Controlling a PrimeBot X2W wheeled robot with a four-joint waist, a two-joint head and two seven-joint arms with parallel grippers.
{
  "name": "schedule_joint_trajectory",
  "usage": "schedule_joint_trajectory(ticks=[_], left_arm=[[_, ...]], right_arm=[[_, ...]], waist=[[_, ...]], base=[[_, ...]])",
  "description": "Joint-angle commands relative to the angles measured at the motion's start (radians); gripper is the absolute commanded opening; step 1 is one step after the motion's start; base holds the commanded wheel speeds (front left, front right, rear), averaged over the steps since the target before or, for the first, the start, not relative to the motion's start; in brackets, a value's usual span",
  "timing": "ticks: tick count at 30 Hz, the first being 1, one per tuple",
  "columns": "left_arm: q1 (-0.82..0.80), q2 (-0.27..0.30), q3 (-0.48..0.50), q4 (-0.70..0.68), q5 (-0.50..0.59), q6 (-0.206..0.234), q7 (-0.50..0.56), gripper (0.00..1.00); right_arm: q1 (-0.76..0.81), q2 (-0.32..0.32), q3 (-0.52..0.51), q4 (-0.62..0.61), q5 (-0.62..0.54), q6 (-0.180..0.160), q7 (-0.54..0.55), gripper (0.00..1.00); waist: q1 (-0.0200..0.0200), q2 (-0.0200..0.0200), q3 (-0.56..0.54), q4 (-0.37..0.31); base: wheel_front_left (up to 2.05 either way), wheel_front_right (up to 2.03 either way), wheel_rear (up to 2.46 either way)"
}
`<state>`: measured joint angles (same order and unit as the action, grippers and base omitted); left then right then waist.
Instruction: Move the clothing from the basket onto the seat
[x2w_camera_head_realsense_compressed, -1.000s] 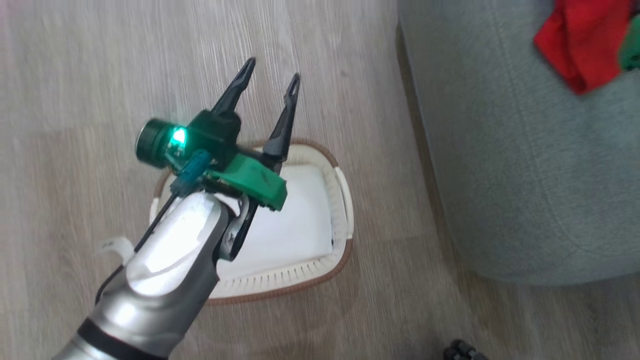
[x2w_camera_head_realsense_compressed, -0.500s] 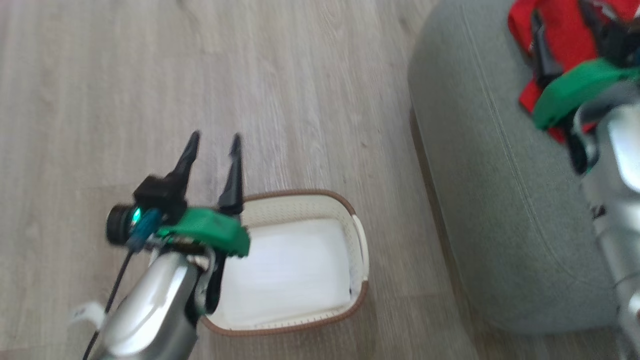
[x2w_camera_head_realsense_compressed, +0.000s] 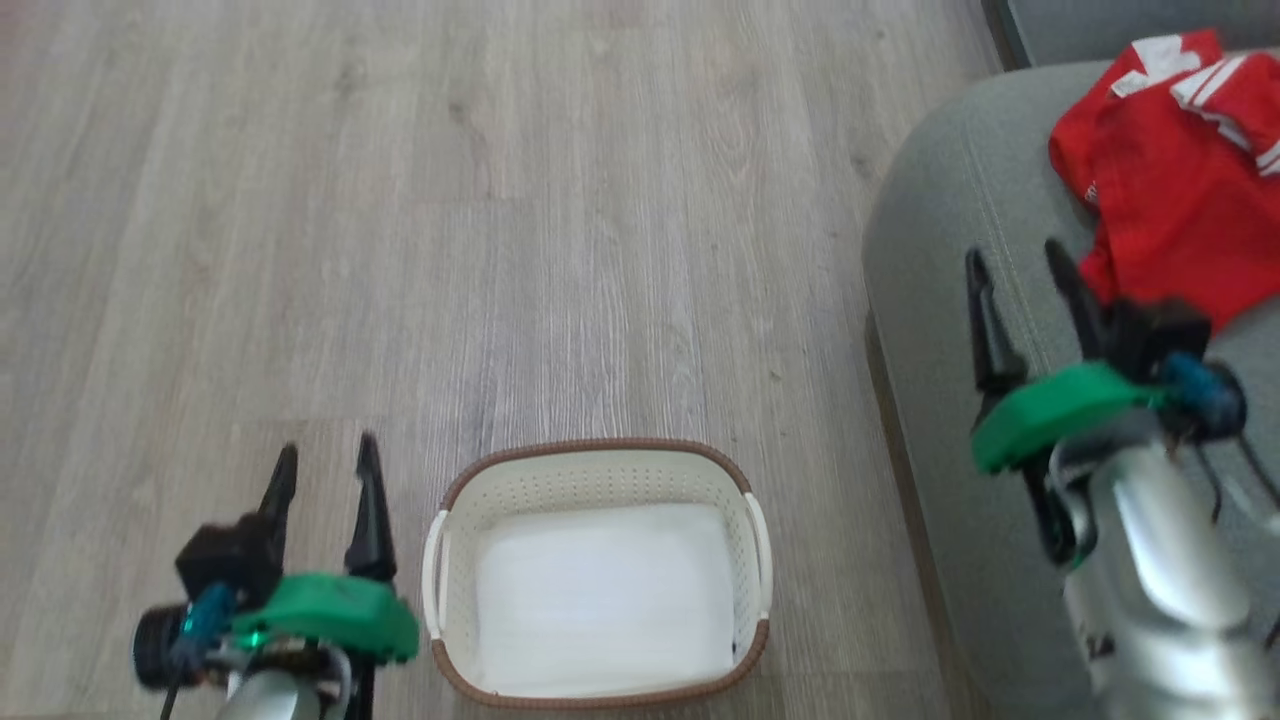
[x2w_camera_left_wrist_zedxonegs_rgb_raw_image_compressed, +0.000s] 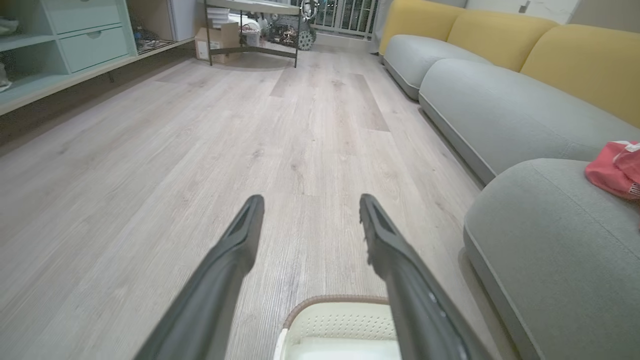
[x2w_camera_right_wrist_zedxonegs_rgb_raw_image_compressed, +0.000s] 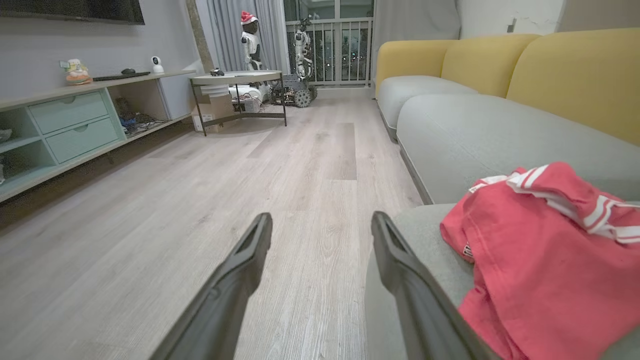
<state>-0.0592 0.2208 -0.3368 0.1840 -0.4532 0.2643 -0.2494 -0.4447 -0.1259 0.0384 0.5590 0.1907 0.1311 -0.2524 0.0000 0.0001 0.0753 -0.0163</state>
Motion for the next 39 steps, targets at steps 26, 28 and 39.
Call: schedule_joint_trajectory(ticks=[26,28,39], left_arm=[[0.197,-0.068,0.207,-0.14,0.113,-0.074,-0.012,1.0],[0.197,-0.07,0.21,-0.137,0.121,-0.08,-0.012,1.0],[0.198,-0.079,0.215,-0.104,0.135,-0.104,-0.012,1.0]], right_arm=[[0.345,0.076,0.018,-0.276,0.024,0.0,-0.009,1.0],[0.348,0.076,0.017,-0.274,0.025,0.0,-0.009,1.0],[0.352,0.076,0.02,-0.26,0.031,0.0,-0.009,1.0]], waist=[[0.0,-0.0001,-0.098,0.047],[0.0,-0.0001,-0.101,0.049],[0.0,-0.0001,-0.111,0.051]], base=[[0.0,0.0,0.0],[0.0,0.0,0.0],[0.0,0.0,0.0]])
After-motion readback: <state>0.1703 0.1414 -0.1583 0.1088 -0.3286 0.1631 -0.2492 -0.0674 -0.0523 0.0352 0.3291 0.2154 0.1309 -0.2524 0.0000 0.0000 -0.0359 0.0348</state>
